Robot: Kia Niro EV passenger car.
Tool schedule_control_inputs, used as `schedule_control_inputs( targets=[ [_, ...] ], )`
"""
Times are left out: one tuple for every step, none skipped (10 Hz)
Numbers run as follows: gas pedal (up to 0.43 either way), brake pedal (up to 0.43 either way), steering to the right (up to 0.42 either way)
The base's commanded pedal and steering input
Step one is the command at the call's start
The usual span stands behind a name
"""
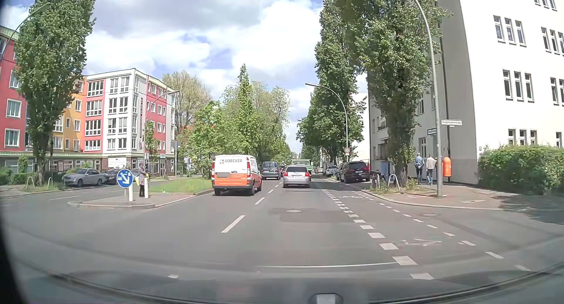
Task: Follow the waypoints while adhering to traffic rules and regulations
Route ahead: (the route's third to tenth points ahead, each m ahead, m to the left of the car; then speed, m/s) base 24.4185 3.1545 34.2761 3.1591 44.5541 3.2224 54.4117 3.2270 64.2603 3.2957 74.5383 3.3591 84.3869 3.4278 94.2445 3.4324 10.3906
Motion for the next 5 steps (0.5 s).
schedule_control_inputs(
  targets=[
    [0.000,0.018,0.000],
    [0.000,0.018,0.000],
    [0.000,0.018,0.000],
    [0.000,0.018,0.000],
    [0.000,0.018,-0.001]
  ],
)
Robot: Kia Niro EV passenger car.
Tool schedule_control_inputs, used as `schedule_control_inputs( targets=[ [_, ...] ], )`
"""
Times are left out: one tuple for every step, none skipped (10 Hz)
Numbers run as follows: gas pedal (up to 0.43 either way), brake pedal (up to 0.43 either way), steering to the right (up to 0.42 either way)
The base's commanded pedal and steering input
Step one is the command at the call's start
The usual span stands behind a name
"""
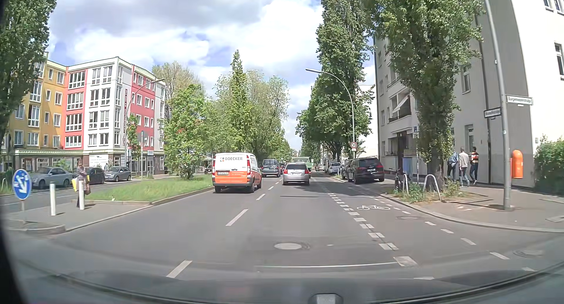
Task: Follow the waypoints while adhering to traffic rules and regulations
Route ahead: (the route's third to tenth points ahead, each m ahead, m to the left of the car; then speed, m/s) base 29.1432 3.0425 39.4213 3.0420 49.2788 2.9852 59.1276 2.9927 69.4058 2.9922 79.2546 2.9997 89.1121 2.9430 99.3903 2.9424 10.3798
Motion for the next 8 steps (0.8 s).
schedule_control_inputs(
  targets=[
    [0.000,0.018,-0.001],
    [0.000,0.018,-0.001],
    [0.000,0.018,-0.001],
    [0.000,0.024,-0.001],
    [0.028,0.024,-0.001],
    [0.039,0.024,-0.002],
    [0.039,0.018,-0.002],
    [0.039,0.018,0.001]
  ],
)
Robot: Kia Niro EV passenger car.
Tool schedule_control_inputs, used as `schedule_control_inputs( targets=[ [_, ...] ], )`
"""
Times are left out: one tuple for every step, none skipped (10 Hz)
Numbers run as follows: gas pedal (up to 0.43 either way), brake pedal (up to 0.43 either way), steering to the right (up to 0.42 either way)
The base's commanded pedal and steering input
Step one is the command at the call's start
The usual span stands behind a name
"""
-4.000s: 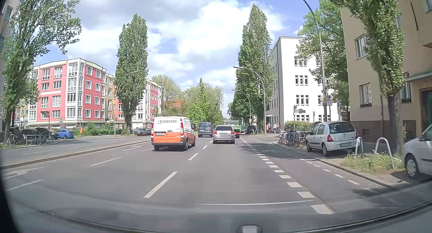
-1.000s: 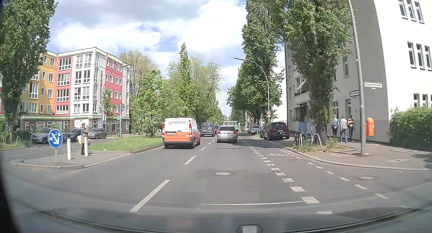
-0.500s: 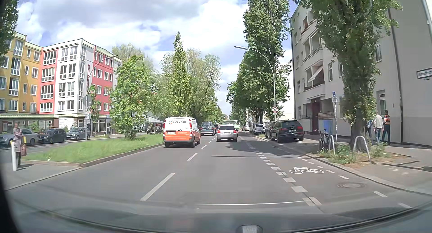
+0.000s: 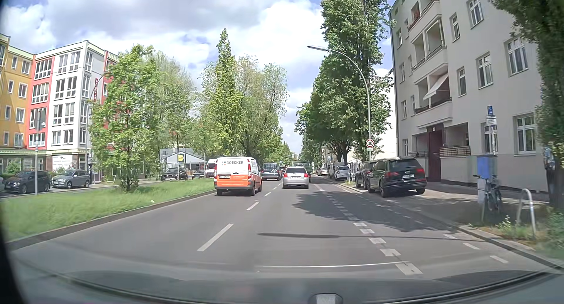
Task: Follow the waypoints while adhering to traffic rules and regulations
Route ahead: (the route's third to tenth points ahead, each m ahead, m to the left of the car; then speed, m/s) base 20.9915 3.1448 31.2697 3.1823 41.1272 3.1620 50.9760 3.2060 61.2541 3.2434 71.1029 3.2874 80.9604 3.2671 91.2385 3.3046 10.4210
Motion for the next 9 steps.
schedule_control_inputs(
  targets=[
    [0.039,0.018,0.000],
    [0.039,0.018,0.000],
    [0.028,0.018,0.000],
    [0.028,0.018,0.000],
    [0.028,0.018,0.000],
    [0.039,0.018,0.000],
    [0.039,0.018,0.000],
    [0.039,0.018,0.000],
    [0.047,0.018,0.000]
  ],
)
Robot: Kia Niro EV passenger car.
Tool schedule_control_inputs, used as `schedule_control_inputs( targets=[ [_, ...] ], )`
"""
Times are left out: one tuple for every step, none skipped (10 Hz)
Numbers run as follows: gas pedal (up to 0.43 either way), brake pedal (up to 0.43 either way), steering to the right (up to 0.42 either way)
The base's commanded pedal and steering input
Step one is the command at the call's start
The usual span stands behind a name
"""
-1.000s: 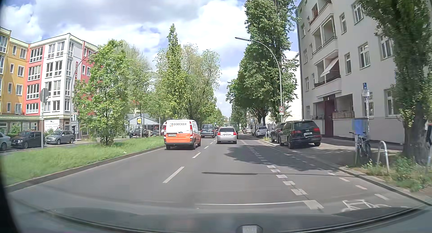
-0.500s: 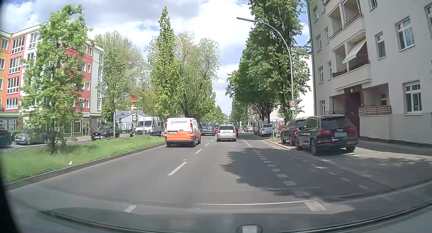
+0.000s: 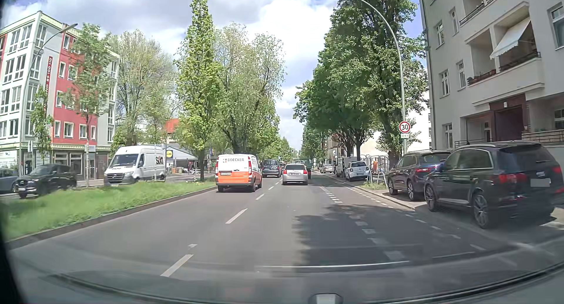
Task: Follow the waypoints while adhering to traffic rules and regulations
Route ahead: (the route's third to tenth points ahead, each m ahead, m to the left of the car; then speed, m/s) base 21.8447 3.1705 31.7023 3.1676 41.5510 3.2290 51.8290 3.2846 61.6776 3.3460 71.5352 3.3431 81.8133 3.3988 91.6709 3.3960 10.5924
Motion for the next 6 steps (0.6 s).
schedule_control_inputs(
  targets=[
    [0.047,0.018,0.000],
    [0.047,0.018,0.000],
    [0.047,0.024,-0.001],
    [0.047,0.018,-0.001],
    [0.047,0.018,-0.001],
    [0.047,0.018,0.000]
  ],
)
